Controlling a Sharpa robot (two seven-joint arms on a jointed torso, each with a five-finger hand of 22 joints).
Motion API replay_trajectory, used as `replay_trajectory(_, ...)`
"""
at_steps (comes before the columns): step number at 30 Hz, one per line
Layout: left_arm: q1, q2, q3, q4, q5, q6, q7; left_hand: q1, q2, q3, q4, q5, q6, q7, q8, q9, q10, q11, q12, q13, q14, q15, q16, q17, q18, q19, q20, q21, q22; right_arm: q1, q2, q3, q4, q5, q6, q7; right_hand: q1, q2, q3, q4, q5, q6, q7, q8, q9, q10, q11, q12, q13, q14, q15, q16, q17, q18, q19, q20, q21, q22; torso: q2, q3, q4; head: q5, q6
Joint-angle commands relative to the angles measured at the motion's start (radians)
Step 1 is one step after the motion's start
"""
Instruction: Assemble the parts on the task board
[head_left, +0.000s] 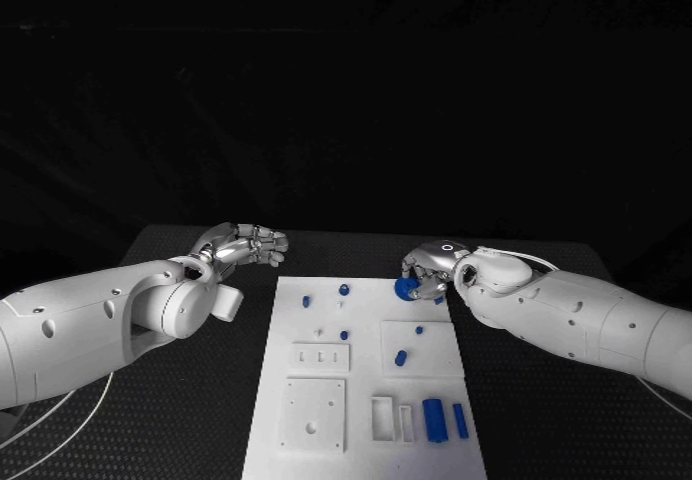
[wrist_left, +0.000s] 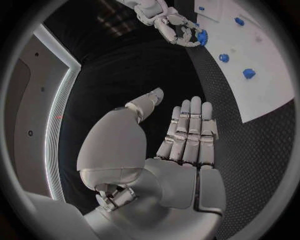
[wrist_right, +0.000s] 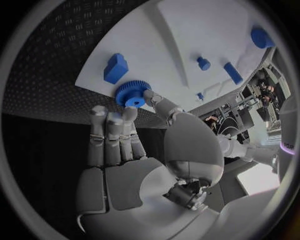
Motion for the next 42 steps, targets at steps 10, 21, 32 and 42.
replay_trajectory(10,0.001,-0.007,0.001,0.010,-0.022,0.007,0.007,-0.008,0.000,0.005,0.000,-0.004,-0.006,0.000,-0.004,0.001,-0.007,0.002,-0.004,-0.001,0.001,-0.002,0.001,0.001,0.016,-0.007,-0.002,0.005,0.019,-0.009,-0.034,-0.005,0.095,-0.120,-0.102,-0.071,-0.008,-0.034,0.002,0.026,-0.007,0.148,-0.008,0.006,0.005,-0.071,-0.028,0.005,-0.004,0.022,-0.008,0.005,0.008,0.031,0.021,-0.009,0.008,0.009,0.000,0.0006,-0.0021,0.002,0.004)
replay_trajectory(21,0.001,-0.009,0.001,0.010,-0.023,0.004,0.008,-0.008,0.000,0.006,0.000,-0.004,-0.006,0.000,-0.004,0.002,-0.007,0.002,-0.004,-0.001,0.001,-0.002,0.001,0.001,0.016,-0.008,-0.003,0.005,0.019,-0.003,-0.057,0.003,0.198,-0.192,-0.163,-0.150,0.018,-0.083,0.066,0.078,-0.066,0.160,-0.011,0.002,0.006,-0.057,-0.033,0.000,-0.011,0.035,-0.013,-0.006,0.020,0.031,0.033,-0.019,0.008,0.003,-0.002,0.0006,-0.0011,0.004,0.005)
replay_trajectory(32,0.001,-0.006,0.001,0.007,-0.023,0.003,0.007,-0.008,0.000,0.006,0.000,-0.004,-0.006,0.000,-0.004,0.002,-0.006,0.003,-0.004,-0.001,0.001,-0.002,0.001,0.002,0.016,-0.007,-0.003,0.006,0.019,-0.002,-0.045,0.004,0.236,-0.214,-0.131,-0.192,0.026,-0.112,0.103,0.108,-0.127,0.161,-0.011,-0.003,0.004,-0.052,-0.033,-0.003,-0.013,0.041,-0.013,-0.014,0.029,0.031,0.035,-0.020,0.009,0.002,-0.001,-0.0006,0.0033,0.001,0.011)
replay_trajectory(42,0.001,-0.005,0.001,0.002,-0.023,0.007,0.008,-0.009,-0.001,0.006,0.001,-0.004,-0.006,0.001,-0.004,0.002,-0.006,0.003,-0.004,-0.001,0.001,-0.002,0.002,0.002,0.016,-0.007,-0.003,0.006,0.019,-0.002,-0.056,0.004,0.189,-0.110,-0.087,-0.137,-0.003,-0.114,0.031,0.043,-0.086,0.081,0.017,-0.050,-0.017,-0.077,-0.007,-0.008,-0.011,0.027,0.010,-0.029,0.039,0.031,0.011,-0.012,0.002,0.005,0.000,0.0012,0.0029,0.000,0.014)
